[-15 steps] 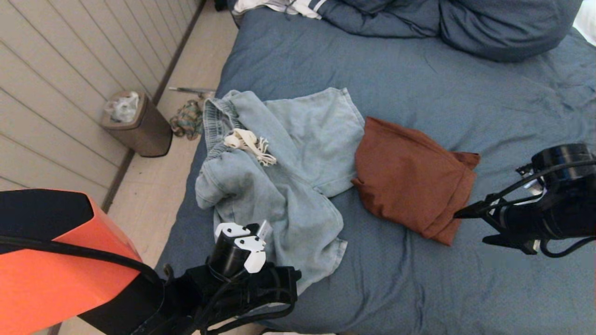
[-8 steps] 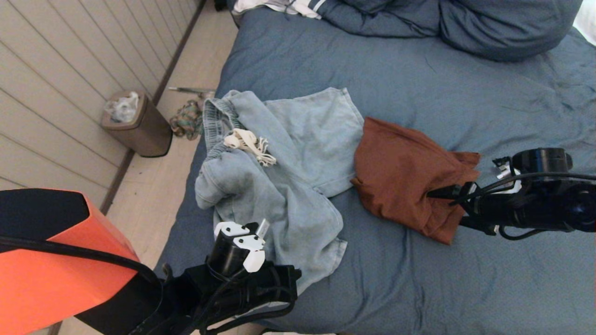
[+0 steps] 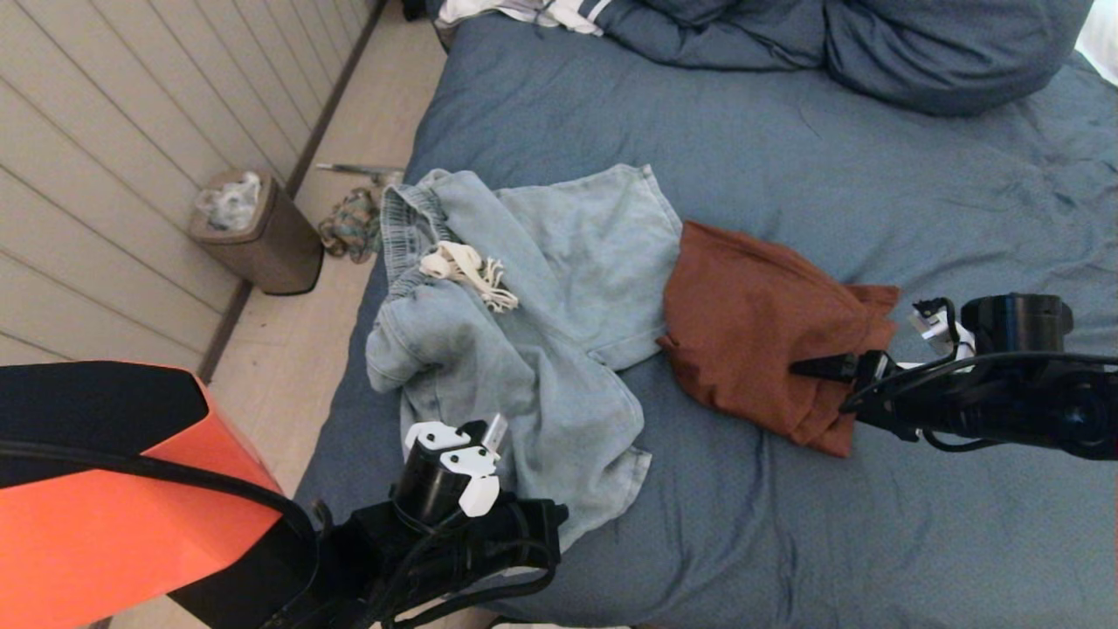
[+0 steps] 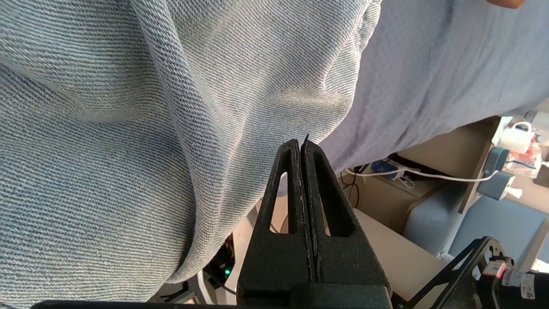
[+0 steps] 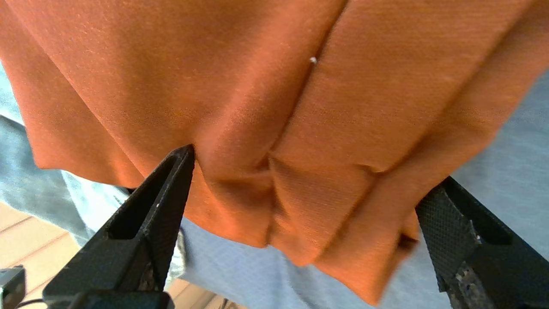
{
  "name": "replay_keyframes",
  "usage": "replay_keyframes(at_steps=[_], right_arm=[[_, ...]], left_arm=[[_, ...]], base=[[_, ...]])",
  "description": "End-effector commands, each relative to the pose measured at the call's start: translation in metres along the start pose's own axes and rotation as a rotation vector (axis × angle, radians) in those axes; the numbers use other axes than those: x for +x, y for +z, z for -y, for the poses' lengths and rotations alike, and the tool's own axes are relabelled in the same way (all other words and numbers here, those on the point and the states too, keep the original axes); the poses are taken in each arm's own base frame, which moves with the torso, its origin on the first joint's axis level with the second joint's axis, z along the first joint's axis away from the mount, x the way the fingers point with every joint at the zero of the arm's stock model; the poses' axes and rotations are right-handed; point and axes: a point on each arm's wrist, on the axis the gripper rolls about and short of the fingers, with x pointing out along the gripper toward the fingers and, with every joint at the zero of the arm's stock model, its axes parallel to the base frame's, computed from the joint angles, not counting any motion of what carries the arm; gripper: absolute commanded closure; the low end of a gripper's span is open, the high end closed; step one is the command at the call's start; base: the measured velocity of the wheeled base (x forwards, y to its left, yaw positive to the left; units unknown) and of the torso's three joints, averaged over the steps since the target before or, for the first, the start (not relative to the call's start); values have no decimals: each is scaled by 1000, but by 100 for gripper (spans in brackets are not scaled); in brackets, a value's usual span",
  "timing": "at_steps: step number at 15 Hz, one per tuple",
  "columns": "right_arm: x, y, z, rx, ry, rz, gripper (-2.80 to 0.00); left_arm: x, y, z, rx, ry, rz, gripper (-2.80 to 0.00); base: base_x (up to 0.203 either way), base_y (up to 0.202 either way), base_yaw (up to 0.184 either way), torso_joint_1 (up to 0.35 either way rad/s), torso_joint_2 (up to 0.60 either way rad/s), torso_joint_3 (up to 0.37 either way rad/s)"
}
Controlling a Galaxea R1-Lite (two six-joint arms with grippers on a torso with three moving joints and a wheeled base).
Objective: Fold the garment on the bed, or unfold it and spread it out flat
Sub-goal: Fold the blue shorts
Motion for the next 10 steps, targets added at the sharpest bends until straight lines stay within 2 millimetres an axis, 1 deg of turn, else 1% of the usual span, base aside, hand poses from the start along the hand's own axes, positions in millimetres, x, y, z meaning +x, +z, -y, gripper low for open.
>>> replay_keyframes(at_steps=[1, 3, 5, 8, 10], right_arm=[[-8, 3, 1, -5, -6, 22, -280], [-11, 4, 7, -2, -20, 29, -280], [-8, 1, 11, -36, -26, 16, -280], [1, 4, 15, -40, -27, 7, -280], [14, 5, 22, -30, -34, -10, -280]], left_arm=[[1, -1, 0, -4, -1, -1, 0], [1, -1, -1, -4, -1, -2, 0], [4, -2, -2, -5, 4, -5, 0], [5, -3, -3, -7, 6, -9, 0], [4, -2, -2, -7, 5, -5, 0]], base=[[0, 0, 0, 0, 0, 0], [0, 0, 0, 0, 0, 0], [0, 0, 0, 0, 0, 0], [0, 0, 0, 0, 0, 0], [0, 0, 0, 0, 0, 0]])
